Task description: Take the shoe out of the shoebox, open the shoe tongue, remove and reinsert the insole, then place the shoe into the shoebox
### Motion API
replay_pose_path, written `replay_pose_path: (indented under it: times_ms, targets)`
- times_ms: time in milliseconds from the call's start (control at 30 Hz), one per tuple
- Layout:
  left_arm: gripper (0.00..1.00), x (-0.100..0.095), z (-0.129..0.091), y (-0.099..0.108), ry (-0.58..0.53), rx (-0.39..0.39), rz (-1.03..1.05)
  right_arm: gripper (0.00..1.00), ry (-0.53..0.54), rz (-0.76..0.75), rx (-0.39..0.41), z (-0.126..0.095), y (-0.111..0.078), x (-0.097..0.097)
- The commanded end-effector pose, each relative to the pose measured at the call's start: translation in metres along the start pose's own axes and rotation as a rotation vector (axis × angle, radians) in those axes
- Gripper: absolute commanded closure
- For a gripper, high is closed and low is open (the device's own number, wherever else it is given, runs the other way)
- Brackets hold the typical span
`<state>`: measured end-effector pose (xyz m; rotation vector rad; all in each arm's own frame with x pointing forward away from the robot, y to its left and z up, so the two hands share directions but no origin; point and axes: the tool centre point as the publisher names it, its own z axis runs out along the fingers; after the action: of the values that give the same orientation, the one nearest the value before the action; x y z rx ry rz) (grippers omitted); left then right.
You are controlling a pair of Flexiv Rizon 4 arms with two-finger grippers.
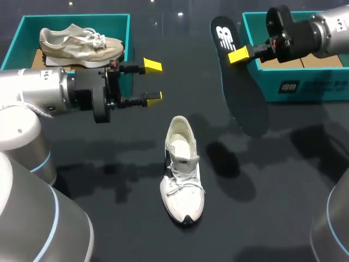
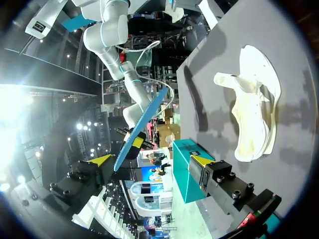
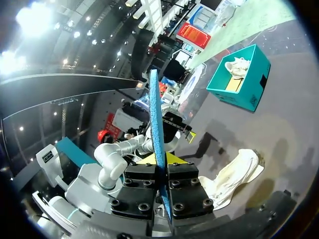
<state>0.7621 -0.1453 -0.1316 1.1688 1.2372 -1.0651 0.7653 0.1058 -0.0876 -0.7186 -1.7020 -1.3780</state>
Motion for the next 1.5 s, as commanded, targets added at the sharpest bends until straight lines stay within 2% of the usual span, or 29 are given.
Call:
replay_pose_path:
  times_ms: [33, 100, 133, 233, 267, 367, 400, 800, 1000, 1133, 1333, 1500]
  targets:
    - [0.0, 0.001, 0.005, 0.001, 0.009, 0.001, 0.019, 1.0, 0.0, 0.001, 0.003, 0.0, 0.0, -0.001]
    - [0.0, 0.003, 0.011, 0.004, 0.027, -0.042, 0.052, 1.0, -0.022, 0.065, 0.018, 0.007, 0.005, -0.015]
    - [0.0, 0.003, 0.015, 0.006, 0.029, -0.036, 0.041, 1.0, -0.018, 0.087, -0.006, 0.01, 0.007, -0.019]
    - [0.0, 0.002, 0.02, 0.01, 0.042, -0.037, 0.055, 1.0, -0.039, 0.161, -0.012, 0.02, 0.014, -0.028]
    - [0.0, 0.001, 0.022, 0.01, 0.036, -0.017, 0.046, 1.0, -0.058, 0.183, -0.008, 0.022, 0.016, -0.03]
    - [0.0, 0.0, 0.032, 0.013, 0.001, 0.038, 0.03, 1.0, -0.056, 0.197, -0.063, 0.027, 0.024, -0.037]
    - [0.0, 0.0, 0.035, 0.014, -0.03, 0.054, 0.024, 1.0, -0.056, 0.197, -0.063, 0.027, 0.024, -0.037]
    - [0.0, 0.0, 0.035, 0.014, -0.03, 0.054, 0.024, 1.0, -0.056, 0.197, -0.063, 0.027, 0.024, -0.037]
    - [0.0, 0.003, 0.053, 0.012, 0.013, -0.006, 0.024, 1.0, -0.132, 0.284, -0.107, 0.037, 0.05, -0.055]
    - [0.0, 0.005, 0.063, 0.014, 0.004, -0.014, 0.017, 1.0, -0.155, 0.311, -0.121, 0.037, 0.056, -0.062]
    - [0.0, 0.007, 0.08, 0.021, -0.032, -0.011, 0.023, 1.0, -0.113, 0.329, -0.132, 0.047, 0.061, -0.074]
    - [0.0, 0.007, 0.09, 0.025, -0.031, -0.031, 0.05, 1.0, -0.093, 0.371, -0.139, 0.052, 0.056, -0.087]
